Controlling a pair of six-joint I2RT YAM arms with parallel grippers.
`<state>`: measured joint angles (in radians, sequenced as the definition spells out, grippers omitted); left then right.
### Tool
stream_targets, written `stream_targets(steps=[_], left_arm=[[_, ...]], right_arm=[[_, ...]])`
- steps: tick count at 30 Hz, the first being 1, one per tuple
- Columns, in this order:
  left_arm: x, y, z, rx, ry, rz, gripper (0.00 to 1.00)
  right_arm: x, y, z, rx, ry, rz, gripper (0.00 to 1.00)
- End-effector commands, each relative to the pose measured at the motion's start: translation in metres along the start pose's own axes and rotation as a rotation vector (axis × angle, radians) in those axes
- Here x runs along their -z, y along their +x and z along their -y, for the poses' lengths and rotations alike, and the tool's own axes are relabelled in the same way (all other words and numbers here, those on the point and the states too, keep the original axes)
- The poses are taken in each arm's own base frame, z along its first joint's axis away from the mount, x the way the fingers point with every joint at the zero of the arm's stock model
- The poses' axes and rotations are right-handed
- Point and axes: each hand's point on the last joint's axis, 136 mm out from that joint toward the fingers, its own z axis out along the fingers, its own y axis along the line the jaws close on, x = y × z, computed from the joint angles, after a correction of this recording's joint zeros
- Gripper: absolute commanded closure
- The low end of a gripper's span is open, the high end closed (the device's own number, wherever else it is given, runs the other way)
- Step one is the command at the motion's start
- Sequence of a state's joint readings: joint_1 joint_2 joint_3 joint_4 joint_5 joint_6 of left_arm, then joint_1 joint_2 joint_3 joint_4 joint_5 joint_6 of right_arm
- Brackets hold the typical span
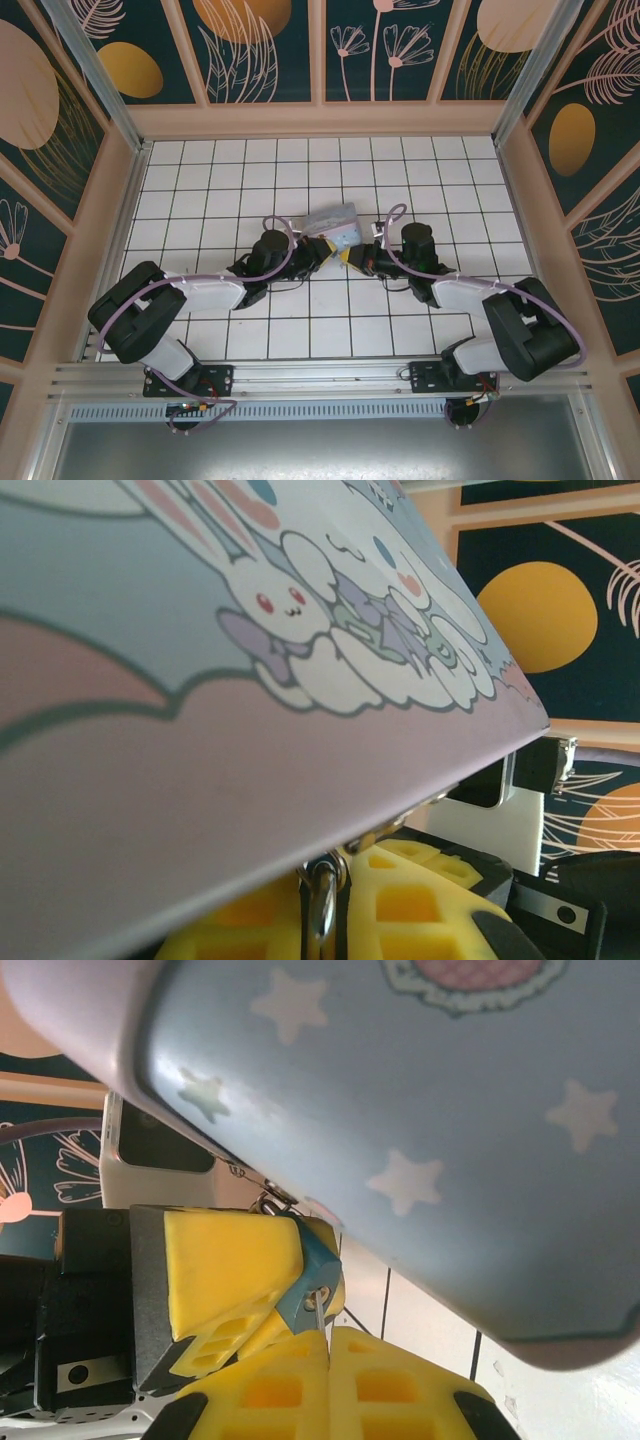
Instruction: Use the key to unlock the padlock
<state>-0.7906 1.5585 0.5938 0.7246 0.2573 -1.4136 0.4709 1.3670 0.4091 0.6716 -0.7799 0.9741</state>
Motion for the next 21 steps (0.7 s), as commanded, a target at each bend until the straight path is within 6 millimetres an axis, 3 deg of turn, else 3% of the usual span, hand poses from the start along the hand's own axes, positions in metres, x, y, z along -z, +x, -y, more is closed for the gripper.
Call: stream_targets(steps=[1, 21], left_arm=[[0.004, 0.016, 0.049, -0.027, 0.182, -0.073, 1.00], [0.012, 0.018, 0.052, -0.048, 0.201, -0.072, 1.00]], right_arm=[[-0.001, -0.015, -0.027, 0.114, -0.104, 0.027, 1.00], [0.002, -0.031, -0.012, 0.155, -0.139, -0.010, 1.00]])
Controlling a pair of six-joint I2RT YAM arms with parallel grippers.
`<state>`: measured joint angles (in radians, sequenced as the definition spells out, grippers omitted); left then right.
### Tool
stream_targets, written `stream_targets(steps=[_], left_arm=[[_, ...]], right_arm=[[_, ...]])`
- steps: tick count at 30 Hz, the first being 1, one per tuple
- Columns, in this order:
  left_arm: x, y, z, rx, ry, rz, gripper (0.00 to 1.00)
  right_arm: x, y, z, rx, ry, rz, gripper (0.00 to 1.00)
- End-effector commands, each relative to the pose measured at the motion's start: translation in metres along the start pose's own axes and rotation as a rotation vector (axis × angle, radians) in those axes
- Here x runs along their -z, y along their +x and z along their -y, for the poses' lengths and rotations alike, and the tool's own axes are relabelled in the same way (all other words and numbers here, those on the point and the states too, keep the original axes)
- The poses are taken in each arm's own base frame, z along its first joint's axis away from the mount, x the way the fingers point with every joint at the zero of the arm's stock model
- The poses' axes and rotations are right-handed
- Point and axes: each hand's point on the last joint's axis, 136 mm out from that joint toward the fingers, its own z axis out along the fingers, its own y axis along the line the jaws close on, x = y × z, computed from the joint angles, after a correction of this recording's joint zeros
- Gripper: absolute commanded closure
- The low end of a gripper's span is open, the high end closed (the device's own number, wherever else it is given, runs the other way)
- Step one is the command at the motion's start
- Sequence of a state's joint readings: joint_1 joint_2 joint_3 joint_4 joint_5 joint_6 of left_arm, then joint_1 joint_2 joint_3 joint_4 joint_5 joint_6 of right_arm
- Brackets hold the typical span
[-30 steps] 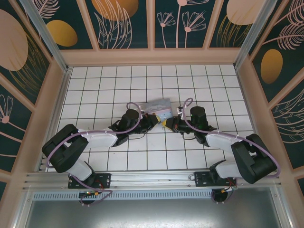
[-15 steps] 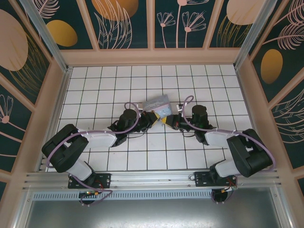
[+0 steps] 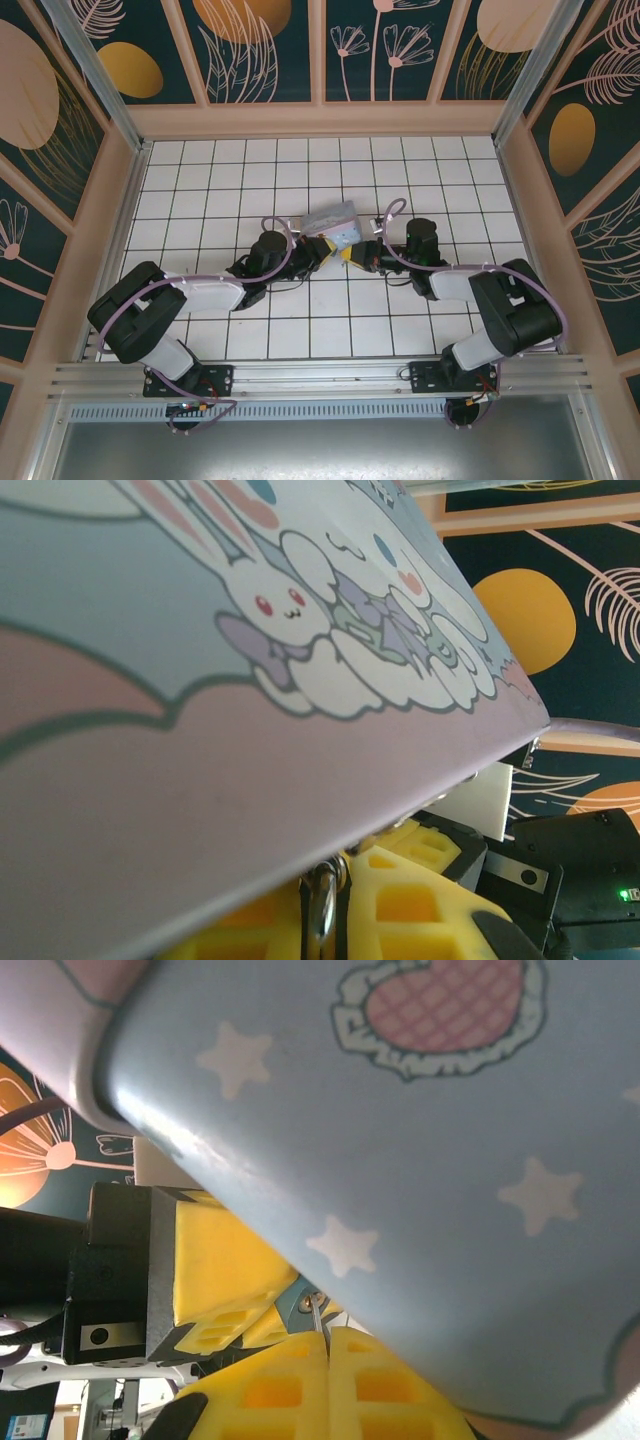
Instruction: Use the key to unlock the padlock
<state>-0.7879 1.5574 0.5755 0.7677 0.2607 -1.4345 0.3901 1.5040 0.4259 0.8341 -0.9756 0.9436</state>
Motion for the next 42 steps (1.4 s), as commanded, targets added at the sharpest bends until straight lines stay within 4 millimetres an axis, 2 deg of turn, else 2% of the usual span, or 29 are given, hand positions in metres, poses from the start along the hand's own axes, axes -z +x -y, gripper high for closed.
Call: stream_targets(steps=[1, 6, 13, 23, 32, 36, 42], left_arm=[[0.009, 0.020, 0.050, -0.062, 0.177, -0.078, 1.00], [0.010, 0.021, 0.052, -0.061, 0.190, -0.084, 1.00], [0.011, 0.019, 0.056, -0.045, 0.213, -0.076, 1.00], [0.008, 0.022, 0.060, -0.025, 0.240, -0.100, 1.00], [0.006, 0.026, 0.057, -0.010, 0.237, -0.127, 1.00], [0.005, 0.028, 0.057, -0.013, 0.234, -0.136, 1.00], [0.003, 0.031, 0.053, -0.038, 0.216, -0.155, 1.00]], right_arm=[[0.001, -0.027, -0.014, 0.124, -0.037, 0.068, 1.00], [0.002, -0.032, -0.012, 0.157, -0.031, 0.084, 1.00], [-0.002, -0.028, -0.014, 0.064, -0.102, 0.061, 1.00], [-0.004, -0.029, -0.035, 0.063, -0.166, 0.015, 1.00], [-0.019, -0.042, -0.018, 0.181, -0.034, -0.066, 1.00], [-0.020, -0.045, -0.019, 0.217, -0.023, -0.075, 1.00], [-0.020, -0.044, -0.029, 0.168, -0.089, -0.090, 1.00]])
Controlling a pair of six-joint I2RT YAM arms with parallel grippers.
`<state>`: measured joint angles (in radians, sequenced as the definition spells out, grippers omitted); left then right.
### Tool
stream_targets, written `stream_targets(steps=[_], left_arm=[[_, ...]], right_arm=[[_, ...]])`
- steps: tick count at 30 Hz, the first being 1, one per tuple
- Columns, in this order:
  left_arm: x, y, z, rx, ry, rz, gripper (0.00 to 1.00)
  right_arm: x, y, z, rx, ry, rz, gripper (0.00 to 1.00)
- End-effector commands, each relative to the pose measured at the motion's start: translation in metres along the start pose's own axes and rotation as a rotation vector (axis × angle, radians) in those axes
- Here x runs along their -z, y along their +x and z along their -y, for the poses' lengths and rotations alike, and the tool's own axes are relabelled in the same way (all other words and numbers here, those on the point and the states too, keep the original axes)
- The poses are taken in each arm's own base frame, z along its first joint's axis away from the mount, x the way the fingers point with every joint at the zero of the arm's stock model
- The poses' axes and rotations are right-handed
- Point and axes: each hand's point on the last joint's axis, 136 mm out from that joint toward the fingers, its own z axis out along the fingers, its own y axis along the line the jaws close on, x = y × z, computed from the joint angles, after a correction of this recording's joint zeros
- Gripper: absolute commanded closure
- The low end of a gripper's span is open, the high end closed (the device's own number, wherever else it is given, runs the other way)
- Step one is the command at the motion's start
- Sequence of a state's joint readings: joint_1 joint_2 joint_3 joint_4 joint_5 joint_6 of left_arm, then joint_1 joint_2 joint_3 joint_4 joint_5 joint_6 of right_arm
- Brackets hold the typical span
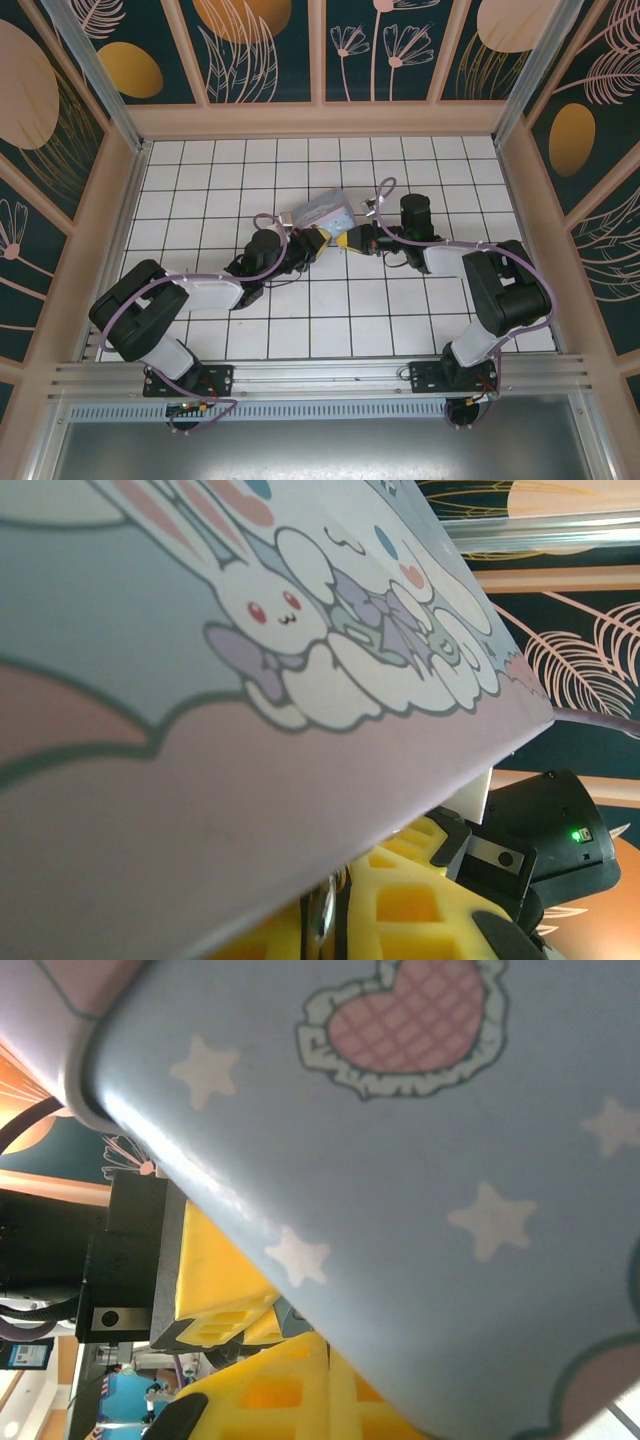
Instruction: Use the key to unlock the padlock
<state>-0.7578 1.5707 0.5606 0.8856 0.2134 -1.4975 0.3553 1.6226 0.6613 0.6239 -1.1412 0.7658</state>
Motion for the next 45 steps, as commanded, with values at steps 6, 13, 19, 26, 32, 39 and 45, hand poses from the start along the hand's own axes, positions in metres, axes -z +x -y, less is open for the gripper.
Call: stream_targets(steps=[6, 13, 19, 26, 32, 39, 45], left_arm=[[0.002, 0.059, 0.038, -0.075, 0.142, -0.266, 1.00], [0.006, 0.059, 0.048, -0.020, 0.192, -0.272, 1.00], [0.011, 0.060, 0.055, 0.058, 0.249, -0.287, 1.00], [0.014, 0.060, 0.063, 0.061, 0.270, -0.286, 1.00], [0.014, 0.061, 0.065, 0.063, 0.275, -0.293, 1.00], [0.010, 0.062, 0.055, 0.056, 0.247, -0.298, 1.00], [0.008, 0.063, 0.051, 0.027, 0.227, -0.299, 1.00]], right_arm=[[-0.007, -0.018, -0.017, -0.007, -0.101, 0.026, 1.00], [-0.009, -0.018, -0.016, -0.029, -0.125, 0.029, 1.00], [-0.011, -0.021, -0.007, 0.007, -0.100, 0.023, 1.00], [-0.011, -0.026, -0.015, -0.023, -0.152, 0.034, 1.00], [-0.016, -0.027, -0.029, 0.006, -0.162, 0.018, 1.00], [-0.030, -0.027, -0.003, 0.114, 0.069, -0.037, 1.00], [-0.024, -0.026, 0.012, 0.098, 0.071, -0.032, 1.00]])
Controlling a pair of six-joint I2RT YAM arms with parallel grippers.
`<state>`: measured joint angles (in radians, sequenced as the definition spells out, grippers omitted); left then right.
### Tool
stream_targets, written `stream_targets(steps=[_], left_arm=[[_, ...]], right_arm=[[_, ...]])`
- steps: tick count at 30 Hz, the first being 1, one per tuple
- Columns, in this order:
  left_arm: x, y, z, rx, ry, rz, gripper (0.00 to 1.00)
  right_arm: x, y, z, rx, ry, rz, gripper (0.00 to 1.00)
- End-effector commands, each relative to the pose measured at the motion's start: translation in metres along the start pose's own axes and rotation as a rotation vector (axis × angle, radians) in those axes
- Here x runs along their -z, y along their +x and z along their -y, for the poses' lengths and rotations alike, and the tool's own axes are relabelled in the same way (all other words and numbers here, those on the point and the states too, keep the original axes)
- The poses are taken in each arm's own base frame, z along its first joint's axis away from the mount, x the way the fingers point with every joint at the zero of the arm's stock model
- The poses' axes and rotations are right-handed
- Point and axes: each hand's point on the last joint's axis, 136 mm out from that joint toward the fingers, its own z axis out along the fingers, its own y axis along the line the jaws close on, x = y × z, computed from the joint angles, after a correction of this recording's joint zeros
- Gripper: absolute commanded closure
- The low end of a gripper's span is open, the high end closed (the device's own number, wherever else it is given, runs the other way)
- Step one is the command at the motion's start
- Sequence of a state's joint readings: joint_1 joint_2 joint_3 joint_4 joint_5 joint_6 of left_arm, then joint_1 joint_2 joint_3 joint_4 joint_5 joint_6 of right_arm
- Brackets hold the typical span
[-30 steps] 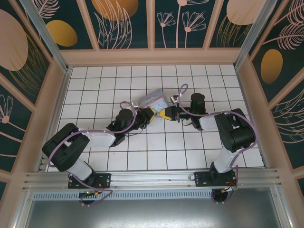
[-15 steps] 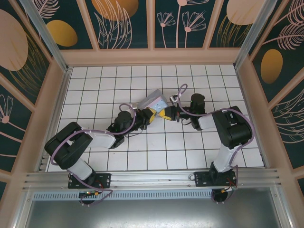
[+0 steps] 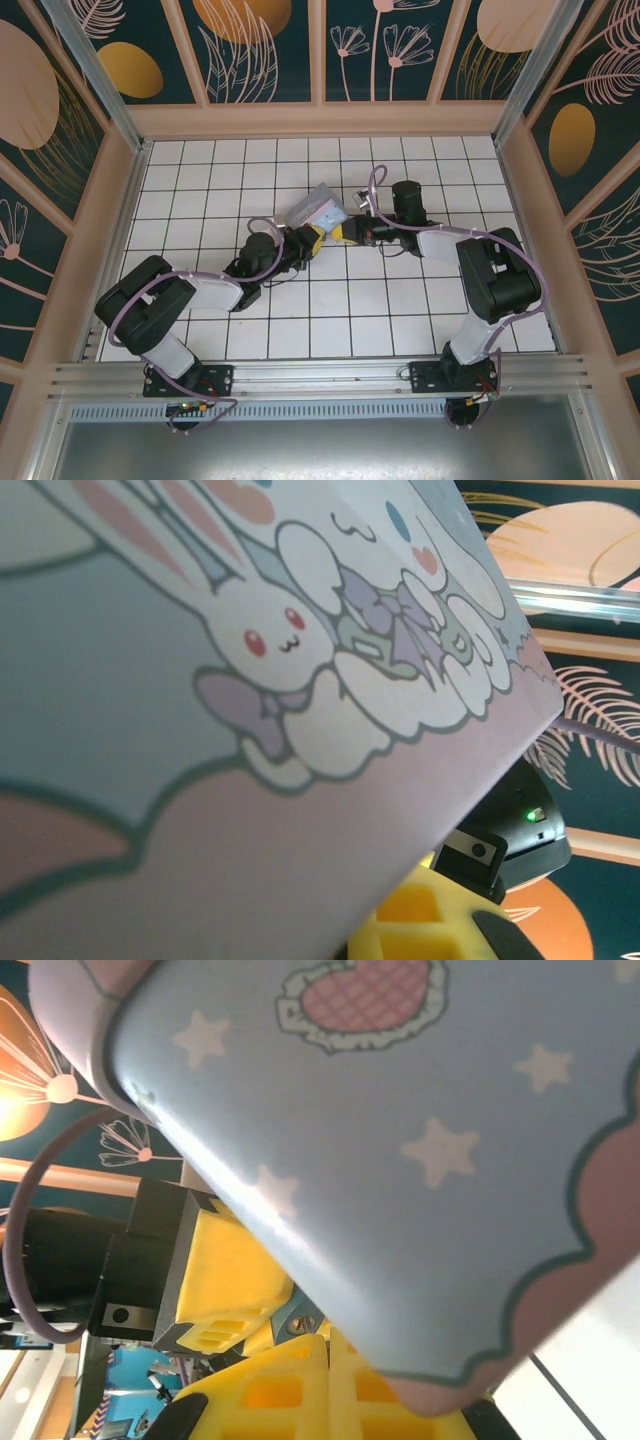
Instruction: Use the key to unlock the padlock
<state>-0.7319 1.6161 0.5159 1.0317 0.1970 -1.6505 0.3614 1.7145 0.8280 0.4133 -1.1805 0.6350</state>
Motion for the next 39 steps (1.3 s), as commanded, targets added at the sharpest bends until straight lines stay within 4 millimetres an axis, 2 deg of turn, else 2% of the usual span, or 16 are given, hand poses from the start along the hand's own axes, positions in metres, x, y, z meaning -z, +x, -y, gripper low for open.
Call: stream_targets(steps=[1, 9, 17, 20, 25, 28, 32, 39], left_arm=[[0.005, 0.084, 0.044, -0.113, 0.145, -0.356, 1.00], [0.005, 0.086, 0.042, -0.149, 0.135, -0.374, 1.00], [0.001, 0.084, 0.048, -0.135, 0.158, -0.358, 1.00], [0.001, 0.083, 0.053, -0.123, 0.179, -0.353, 1.00], [0.001, 0.082, 0.058, -0.115, 0.192, -0.343, 1.00], [0.000, 0.081, 0.058, -0.115, 0.188, -0.338, 1.00], [-0.002, 0.080, 0.052, -0.110, 0.175, -0.339, 1.00], [-0.006, 0.069, 0.030, -0.168, 0.097, -0.278, 1.00]], right_arm=[[-0.009, -0.011, 0.007, 0.079, 0.052, 0.043, 1.00], [-0.011, -0.005, -0.008, 0.038, -0.055, 0.042, 1.00], [-0.017, 0.005, -0.032, 0.028, -0.121, 0.023, 1.00], [-0.019, 0.006, -0.033, 0.025, -0.114, 0.033, 1.00], [-0.020, 0.002, -0.021, -0.011, -0.066, 0.077, 1.00], [-0.027, 0.001, -0.033, -0.019, -0.107, 0.091, 1.00], [-0.044, -0.002, -0.052, 0.012, -0.123, 0.089, 1.00], [-0.041, -0.011, -0.041, -0.019, -0.094, 0.130, 1.00]])
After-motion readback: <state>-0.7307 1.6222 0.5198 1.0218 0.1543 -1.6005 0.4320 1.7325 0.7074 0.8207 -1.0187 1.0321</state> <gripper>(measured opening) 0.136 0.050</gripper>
